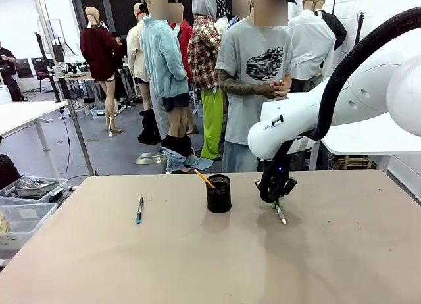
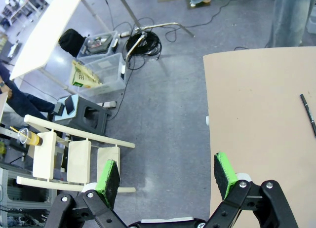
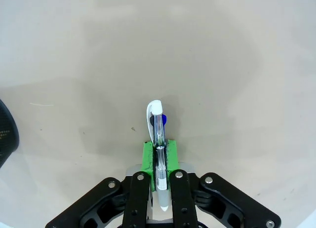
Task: Place the pens into the pen holder.
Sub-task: Pick up a writing instrument from the table and place it into the Pen holder.
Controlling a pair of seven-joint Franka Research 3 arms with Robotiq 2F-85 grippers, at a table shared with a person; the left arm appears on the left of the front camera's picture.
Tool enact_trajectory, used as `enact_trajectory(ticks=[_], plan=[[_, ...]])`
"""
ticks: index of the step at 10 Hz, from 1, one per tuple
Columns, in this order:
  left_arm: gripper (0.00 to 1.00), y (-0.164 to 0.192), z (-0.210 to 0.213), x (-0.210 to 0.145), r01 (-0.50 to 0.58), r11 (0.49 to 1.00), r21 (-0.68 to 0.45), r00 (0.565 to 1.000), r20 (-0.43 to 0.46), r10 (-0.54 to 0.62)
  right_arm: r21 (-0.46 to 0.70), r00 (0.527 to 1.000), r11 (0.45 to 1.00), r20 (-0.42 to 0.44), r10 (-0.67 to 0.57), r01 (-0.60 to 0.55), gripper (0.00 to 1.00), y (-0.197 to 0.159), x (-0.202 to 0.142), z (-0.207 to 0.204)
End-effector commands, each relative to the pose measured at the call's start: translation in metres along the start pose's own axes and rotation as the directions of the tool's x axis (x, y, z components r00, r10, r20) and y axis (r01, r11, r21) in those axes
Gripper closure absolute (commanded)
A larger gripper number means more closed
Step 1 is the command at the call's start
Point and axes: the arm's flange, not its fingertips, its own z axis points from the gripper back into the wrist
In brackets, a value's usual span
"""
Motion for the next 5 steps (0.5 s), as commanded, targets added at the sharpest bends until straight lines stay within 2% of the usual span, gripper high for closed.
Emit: enact_trajectory(ticks=[1,3,4,5], plan=[[0.0,0.0,0.0,0.0,0.004,1.0,0.01,1.0,-0.001,-0.004,-0.009,0.993,0.993,0.012,0.12,-0.119,1.0,-0.021,0.003,-0.009],[0.0,0.0,0.0,0.0,0.004,1.0,0.01,1.0,-0.001,-0.004,0.068,0.939,0.945,0.151,0.308,-0.32,1.0,-0.039,-0.009,0.007],[0.0,0.0,0.0,0.0,0.004,1.0,0.01,1.0,-0.001,-0.004,0.08,0.875,0.895,0.264,0.405,-0.439,1.0,-0.049,-0.018,0.022],[0.0,0.0,0.0,0.0,0.004,1.0,0.01,1.0,-0.001,-0.004,0.117,0.78,0.817,0.398,0.482,-0.565,1.0,-0.055,-0.026,0.038]])
